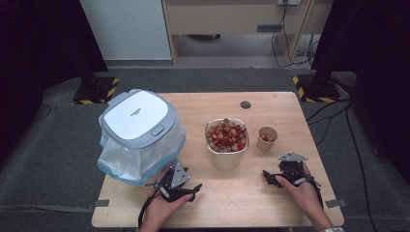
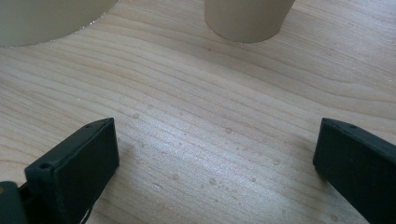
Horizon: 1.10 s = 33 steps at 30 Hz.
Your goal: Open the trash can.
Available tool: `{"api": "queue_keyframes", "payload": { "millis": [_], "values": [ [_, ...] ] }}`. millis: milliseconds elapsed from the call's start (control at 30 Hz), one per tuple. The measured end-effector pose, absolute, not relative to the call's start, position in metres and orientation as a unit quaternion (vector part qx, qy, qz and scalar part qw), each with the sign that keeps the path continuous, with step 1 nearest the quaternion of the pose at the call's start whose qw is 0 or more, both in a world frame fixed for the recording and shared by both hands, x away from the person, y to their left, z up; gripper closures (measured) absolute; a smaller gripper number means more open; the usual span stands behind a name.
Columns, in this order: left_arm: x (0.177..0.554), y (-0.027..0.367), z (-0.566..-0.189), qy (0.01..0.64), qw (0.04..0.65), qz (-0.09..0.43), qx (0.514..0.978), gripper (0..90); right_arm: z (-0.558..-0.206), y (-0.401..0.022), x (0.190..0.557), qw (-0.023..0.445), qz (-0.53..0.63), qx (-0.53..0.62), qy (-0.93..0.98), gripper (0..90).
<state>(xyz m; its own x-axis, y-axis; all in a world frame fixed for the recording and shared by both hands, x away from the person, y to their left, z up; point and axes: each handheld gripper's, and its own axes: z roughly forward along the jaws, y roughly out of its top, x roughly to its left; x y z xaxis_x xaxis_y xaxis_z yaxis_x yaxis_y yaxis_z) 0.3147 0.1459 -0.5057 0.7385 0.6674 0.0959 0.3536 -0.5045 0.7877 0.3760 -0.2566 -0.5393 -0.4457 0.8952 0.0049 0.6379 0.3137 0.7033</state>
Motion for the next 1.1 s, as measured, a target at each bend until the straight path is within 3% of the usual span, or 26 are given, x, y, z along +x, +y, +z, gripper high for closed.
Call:
{"api": "queue_keyframes", "payload": {
  "millis": [167, 400, 767, 1100],
  "values": [
    [0.314, 0.149, -0.503, 0.304, 0.394, 0.206, 0.843, 33.6, -0.539, -0.257, 0.376, 0.197, 0.323, 0.489, 0.786, 0.7],
    [0.317, 0.161, -0.495, 0.316, 0.4, 0.241, 0.826, 40.8, -0.539, -0.259, 0.375, 0.199, 0.324, 0.49, 0.785, 0.7],
    [0.321, 0.174, -0.495, 0.347, 0.361, 0.282, 0.818, 73.8, -0.539, -0.259, 0.374, 0.197, 0.323, 0.489, 0.786, 0.6],
    [0.327, 0.183, -0.5, 0.382, 0.335, 0.287, 0.812, 81.5, -0.539, -0.259, 0.373, 0.197, 0.325, 0.488, 0.785, 0.6]
  ]
}}
